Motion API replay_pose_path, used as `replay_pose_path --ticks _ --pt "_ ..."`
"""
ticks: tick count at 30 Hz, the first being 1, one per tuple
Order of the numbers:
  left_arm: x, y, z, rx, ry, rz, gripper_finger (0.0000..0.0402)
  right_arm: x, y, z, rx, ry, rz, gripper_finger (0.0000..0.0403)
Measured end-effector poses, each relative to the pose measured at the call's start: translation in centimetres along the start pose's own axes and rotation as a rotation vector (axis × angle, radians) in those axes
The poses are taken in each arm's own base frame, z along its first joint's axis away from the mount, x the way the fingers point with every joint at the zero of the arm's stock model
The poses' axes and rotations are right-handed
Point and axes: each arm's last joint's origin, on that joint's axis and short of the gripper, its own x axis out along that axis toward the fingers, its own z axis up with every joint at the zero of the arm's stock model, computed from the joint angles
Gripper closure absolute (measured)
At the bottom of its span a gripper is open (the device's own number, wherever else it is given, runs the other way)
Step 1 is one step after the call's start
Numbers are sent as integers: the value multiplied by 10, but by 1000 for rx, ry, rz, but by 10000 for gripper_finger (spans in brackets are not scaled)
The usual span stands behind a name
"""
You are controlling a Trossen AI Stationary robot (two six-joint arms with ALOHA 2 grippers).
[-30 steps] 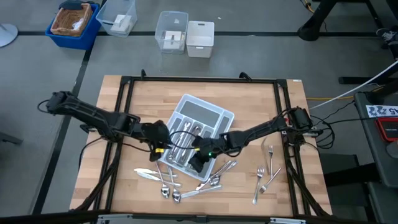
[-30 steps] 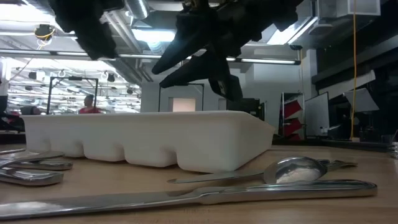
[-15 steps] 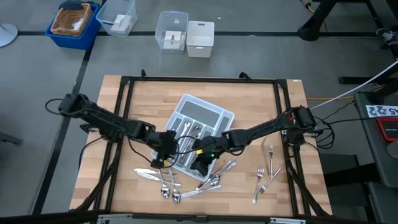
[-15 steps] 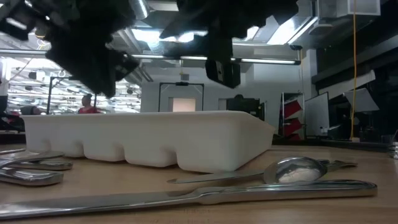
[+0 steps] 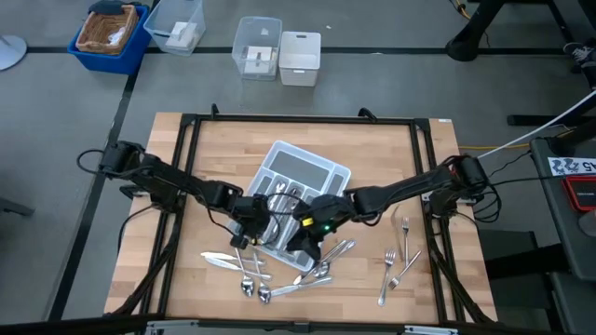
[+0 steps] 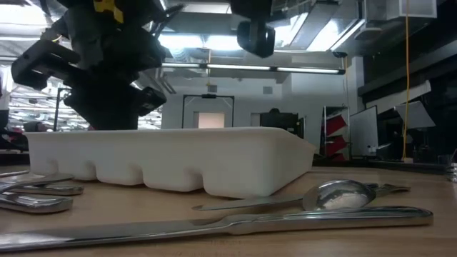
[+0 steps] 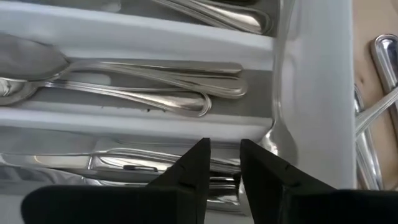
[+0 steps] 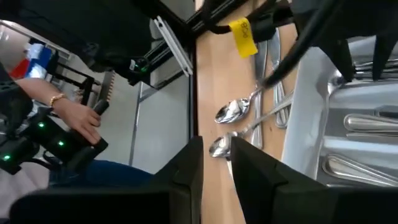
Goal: Sort silverware
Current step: Put the silver spoon into the white cutlery tray
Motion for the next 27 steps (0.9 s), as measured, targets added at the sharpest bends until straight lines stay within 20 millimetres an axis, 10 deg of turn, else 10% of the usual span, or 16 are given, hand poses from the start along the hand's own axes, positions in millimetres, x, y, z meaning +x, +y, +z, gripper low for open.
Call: replay_pose_path --ticks 27 --pt "-4 9 3 -77 -13 -133 274 -26 19 6 -95 30 101 318"
